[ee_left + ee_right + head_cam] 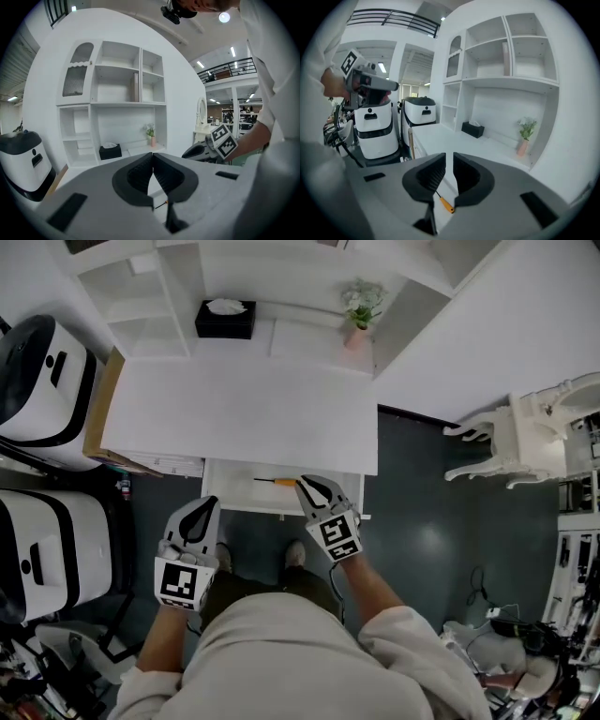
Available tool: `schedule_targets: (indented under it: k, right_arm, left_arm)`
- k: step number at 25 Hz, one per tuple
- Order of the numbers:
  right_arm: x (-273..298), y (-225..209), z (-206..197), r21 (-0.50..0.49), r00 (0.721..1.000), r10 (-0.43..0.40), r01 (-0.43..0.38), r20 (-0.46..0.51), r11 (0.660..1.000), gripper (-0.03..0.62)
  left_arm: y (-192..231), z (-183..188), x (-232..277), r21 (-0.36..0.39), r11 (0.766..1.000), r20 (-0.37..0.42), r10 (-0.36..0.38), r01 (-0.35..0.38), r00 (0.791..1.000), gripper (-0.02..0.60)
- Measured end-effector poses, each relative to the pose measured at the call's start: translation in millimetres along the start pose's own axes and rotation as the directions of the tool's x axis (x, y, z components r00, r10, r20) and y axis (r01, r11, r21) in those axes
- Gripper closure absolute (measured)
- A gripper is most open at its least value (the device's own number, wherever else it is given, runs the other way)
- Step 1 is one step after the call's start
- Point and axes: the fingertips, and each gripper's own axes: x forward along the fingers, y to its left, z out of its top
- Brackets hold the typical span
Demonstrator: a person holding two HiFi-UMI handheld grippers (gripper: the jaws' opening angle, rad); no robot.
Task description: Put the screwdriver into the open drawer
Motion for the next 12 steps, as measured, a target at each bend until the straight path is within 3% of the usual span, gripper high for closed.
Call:
schedule_targets:
  k: [12]
  right_arm:
    - [-83, -17, 36, 0.147, 0.977, -0.125, 0.099, 0.176, 0.984, 0.574]
  left_arm:
    - [-29, 23, 11, 0.042, 0.997, 0.045, -0.063, 0.061, 0.997, 0.577]
